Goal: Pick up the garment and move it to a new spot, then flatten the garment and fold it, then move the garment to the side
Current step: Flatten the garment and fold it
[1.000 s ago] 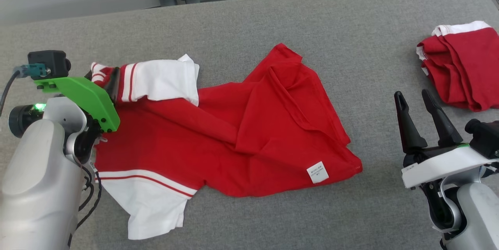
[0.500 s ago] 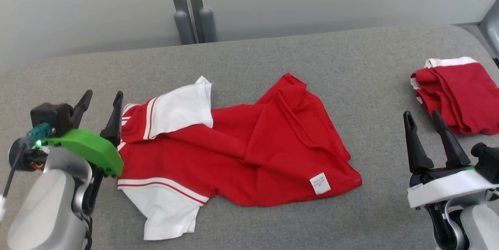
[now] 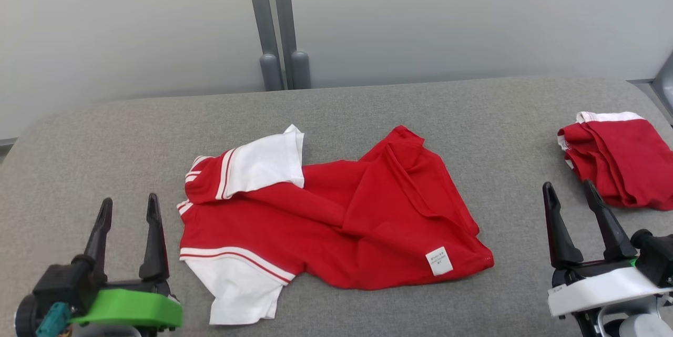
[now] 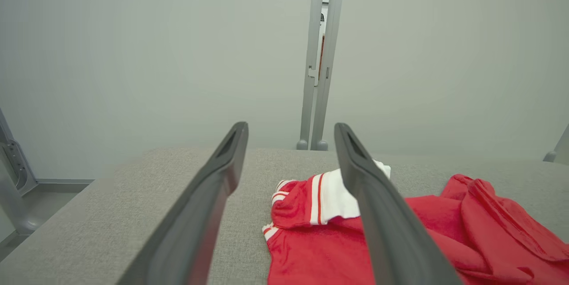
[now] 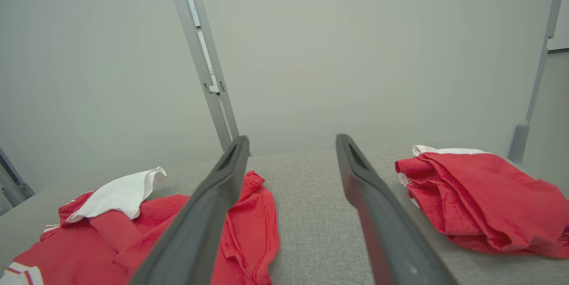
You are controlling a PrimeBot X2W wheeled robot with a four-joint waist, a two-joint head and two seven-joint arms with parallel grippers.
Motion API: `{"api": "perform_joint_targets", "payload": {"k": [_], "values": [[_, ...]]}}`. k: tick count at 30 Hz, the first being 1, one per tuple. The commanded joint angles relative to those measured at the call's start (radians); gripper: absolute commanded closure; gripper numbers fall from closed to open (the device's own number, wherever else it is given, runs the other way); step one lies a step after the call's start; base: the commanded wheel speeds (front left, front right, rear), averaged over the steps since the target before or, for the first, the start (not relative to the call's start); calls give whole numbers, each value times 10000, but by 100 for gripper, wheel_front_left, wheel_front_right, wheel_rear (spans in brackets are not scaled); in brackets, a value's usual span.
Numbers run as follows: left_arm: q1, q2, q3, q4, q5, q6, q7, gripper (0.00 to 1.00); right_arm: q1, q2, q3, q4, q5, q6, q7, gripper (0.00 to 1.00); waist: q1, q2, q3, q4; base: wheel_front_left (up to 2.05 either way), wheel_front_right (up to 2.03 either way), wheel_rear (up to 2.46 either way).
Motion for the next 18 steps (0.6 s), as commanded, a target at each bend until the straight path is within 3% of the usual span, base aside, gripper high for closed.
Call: {"api": "perform_joint_targets", "payload": {"k": [1, 18], "values": [[343, -151, 61, -181, 93, -32, -69, 0, 262, -12, -39, -70, -76, 5, -23, 0, 0, 0, -40, 45, 0, 0, 0], [1619, -1243, 759, -555, 1336, -565, -85, 0, 645, -296, 124, 415, -166, 5, -25, 0, 0, 0, -302, 80, 0, 0, 0]]}}
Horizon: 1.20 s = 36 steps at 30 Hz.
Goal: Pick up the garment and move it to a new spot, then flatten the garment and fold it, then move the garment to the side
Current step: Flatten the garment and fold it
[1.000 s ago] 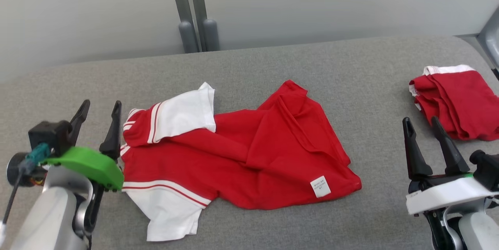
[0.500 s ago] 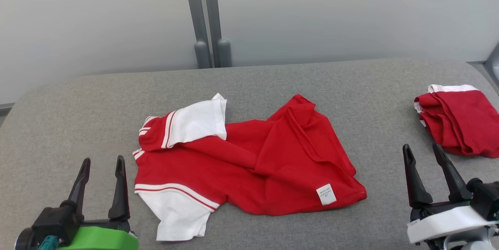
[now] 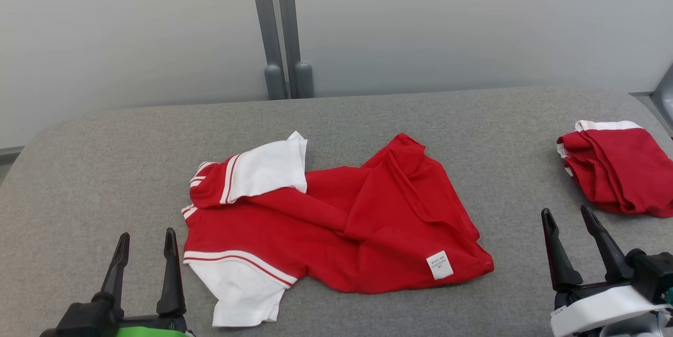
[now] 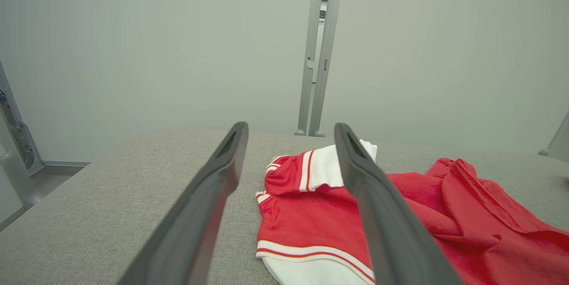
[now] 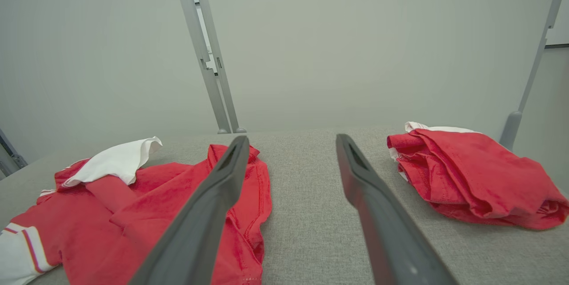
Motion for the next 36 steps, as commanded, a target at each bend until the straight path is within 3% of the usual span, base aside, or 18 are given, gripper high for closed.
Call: {"api": "perform_joint_targets", "payload": {"k": [1, 8, 17, 25, 36], "values": [[150, -42, 75, 48, 123, -88, -30, 0, 81, -58, -14, 41, 25, 5, -25, 0, 0, 0, 5, 12, 0, 0, 0], [280, -178, -27, 658, 187, -339, 181, 0, -7, -197, 289, 466, 248, 5, 96, 0, 0, 0, 71, 70, 0, 0, 0], [5, -131, -621, 1594, -596, -820, 2636, 0, -588, -847, 1798, 1358, 1480, 3, 2057, 0, 0, 0, 294, 252, 0, 0, 0], [-31, -91, -1007, 1425, -1141, -1120, 4074, 0, -1147, -915, 2284, 2020, 2310, 3, 2776, 0, 0, 0, 495, 479, 0, 0, 0], [-609, -261, -1378, 2125, -1478, -1407, 4516, 0, -1664, -673, 2374, 2831, 2597, 5, 3024, 0, 0, 0, 862, 654, 0, 0, 0]]}}
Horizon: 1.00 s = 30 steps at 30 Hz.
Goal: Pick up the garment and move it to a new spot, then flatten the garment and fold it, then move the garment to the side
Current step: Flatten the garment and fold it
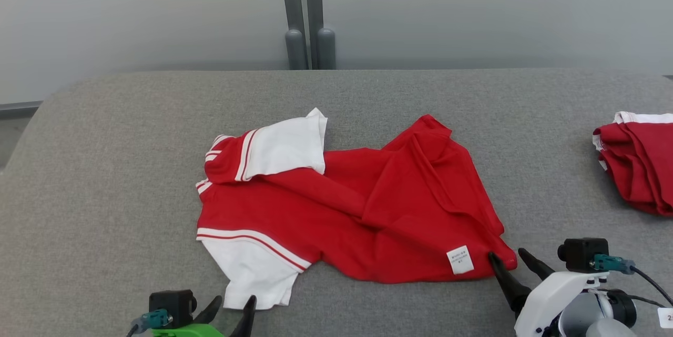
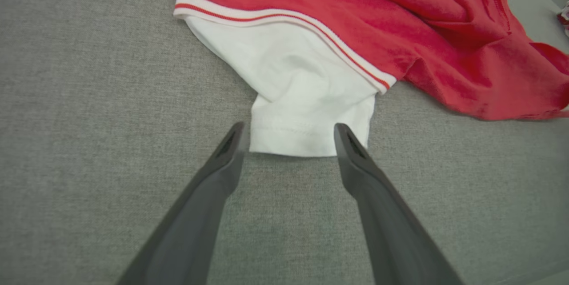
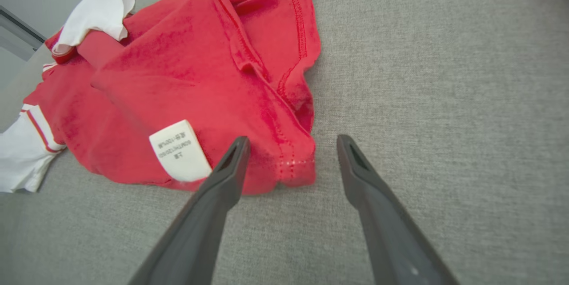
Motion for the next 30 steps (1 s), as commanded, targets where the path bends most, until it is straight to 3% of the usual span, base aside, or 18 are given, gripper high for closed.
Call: {"api": "perform_joint_targets", "payload": {"k": [1, 4, 5, 12, 13, 14, 16, 18, 19, 20, 21, 22, 30], "values": [[-221, -4, -14, 156, -108, -93, -68, 0, -180, 18, 107, 79, 75, 5, -51, 0, 0, -1, 80, -1, 0, 0, 0], [-396, 0, -55, 463, -165, -156, -96, 0, -361, 16, 269, 249, 198, 5, -122, 0, 0, -1, 154, -16, 0, 0, 0], [-481, 63, -49, 627, -73, -114, -120, 0, -417, 15, 326, 319, 235, 5, -160, 5, 0, -1, 175, -18, 0, 0, 0], [-883, -6, -86, 1398, -49, -144, -424, 0, -658, -39, 672, 756, 437, 5, -371, 15, 0, -1, 232, -52, 0, 0, 0], [-917, -19, -94, 1445, -70, -159, -465, 0, -691, -67, 704, 796, 464, 5, -412, 21, 0, -1, 239, -57, 0, 0, 0], [-950, -27, -96, 1487, -94, -174, -514, 0, -725, -87, 734, 844, 499, 5, -420, 41, 0, -1, 243, -59, 0, 0, 0], [-978, -12, -115, 1579, -107, -212, -562, 0, -760, -97, 816, 921, 570, 5, -488, 59, 0, -1, 244, -68, 0, 0, 0], [-1023, -18, -162, 1661, -191, -245, -531, 0, -783, -113, 905, 994, 642, 5, -541, 93, 0, -1, 235, -83, 0, 0, 0], [-1043, -23, -185, 1699, -228, -274, -518, 8, -799, -127, 941, 1018, 671, 3, -574, 100, 0, -1, 229, -89, 0, 0, 0], [-1065, -11, -214, 1731, -234, -306, -534, 64, -820, -143, 988, 1041, 720, 5, -606, 100, 0, -1, 223, -96, 0, 0, 0], [-1077, -14, -233, 1741, -260, -319, -574, 93, -836, -154, 1027, 1061, 743, 3, -644, 100, 0, -1, 217, -99, 0, 0, 0], [-1076, -24, -255, 1766, -318, -327, -588, 100, -858, -152, 1079, 1064, 791, 5, -698, 100, 0, -1, 204, -101, 0, 0, 0], [-892, 202, -155, 1099, -147, -202, -1154, 100, -775, -380, 1209, 476, 1120, 5, -1652, 100, 0, -1, 8, -73, 0, 0, 0]]}}
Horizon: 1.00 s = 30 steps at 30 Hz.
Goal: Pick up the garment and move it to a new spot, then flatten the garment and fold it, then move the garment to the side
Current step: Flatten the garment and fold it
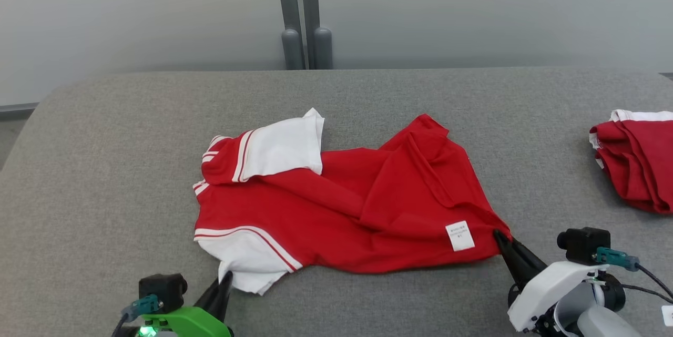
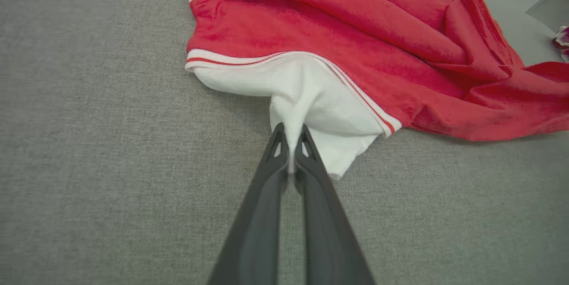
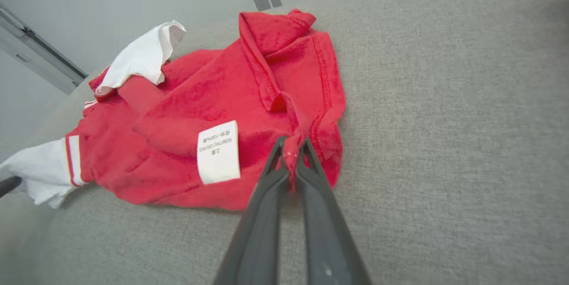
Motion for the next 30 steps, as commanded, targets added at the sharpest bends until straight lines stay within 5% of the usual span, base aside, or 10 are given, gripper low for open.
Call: {"api": "perform_joint_targets", "payload": {"k": [1, 12, 20, 30], "values": [[73, 111, 52, -243, 57, 73, -107, 100, 80, -63, -2, -248, 160, 3, -172, 100, 0, 0, -48, 18, 0, 0, 0], [-1939, 926, 125, -1734, 442, -24, 523, 100, -1471, -812, 122, -2028, 1714, 5, -472, 100, 0, 0, 894, -64, 0, 0, 0], [-6945, 1241, -51, -219, -28, -392, 1074, 100, -5586, -1582, 687, -2183, 2625, 5, -27, 100, 0, 0, 3207, -39, 0, 0, 0], [-13294, 1326, -626, 2487, 85, -435, 779, 100, -11630, -2010, 1354, -350, 2925, 5, -558, 100, 0, 0, 5610, 86, 0, 0, 0]]}}
